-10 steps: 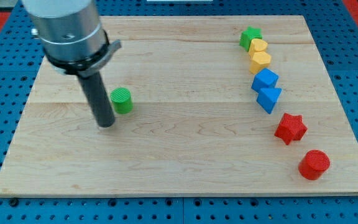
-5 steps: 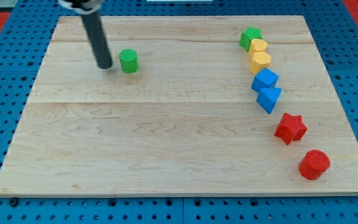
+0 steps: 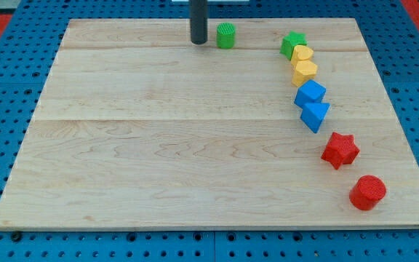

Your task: Push the green circle above the green star

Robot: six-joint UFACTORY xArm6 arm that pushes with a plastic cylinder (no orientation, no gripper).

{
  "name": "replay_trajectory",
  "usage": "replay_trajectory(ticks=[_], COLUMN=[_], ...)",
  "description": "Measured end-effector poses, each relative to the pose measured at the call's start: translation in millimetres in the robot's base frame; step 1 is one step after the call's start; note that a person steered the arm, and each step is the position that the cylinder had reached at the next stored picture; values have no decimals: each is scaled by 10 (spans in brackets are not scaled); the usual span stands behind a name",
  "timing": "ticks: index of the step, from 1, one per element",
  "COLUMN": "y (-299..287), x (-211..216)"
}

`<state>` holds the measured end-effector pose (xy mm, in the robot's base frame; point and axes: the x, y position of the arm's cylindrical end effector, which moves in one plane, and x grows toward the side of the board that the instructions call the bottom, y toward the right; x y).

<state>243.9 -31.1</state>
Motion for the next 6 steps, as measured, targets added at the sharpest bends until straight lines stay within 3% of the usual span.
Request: replay_trajectory(ticks=[2, 3, 4, 6], y=[1345, 790, 618, 1241], x=[67, -14, -167, -281])
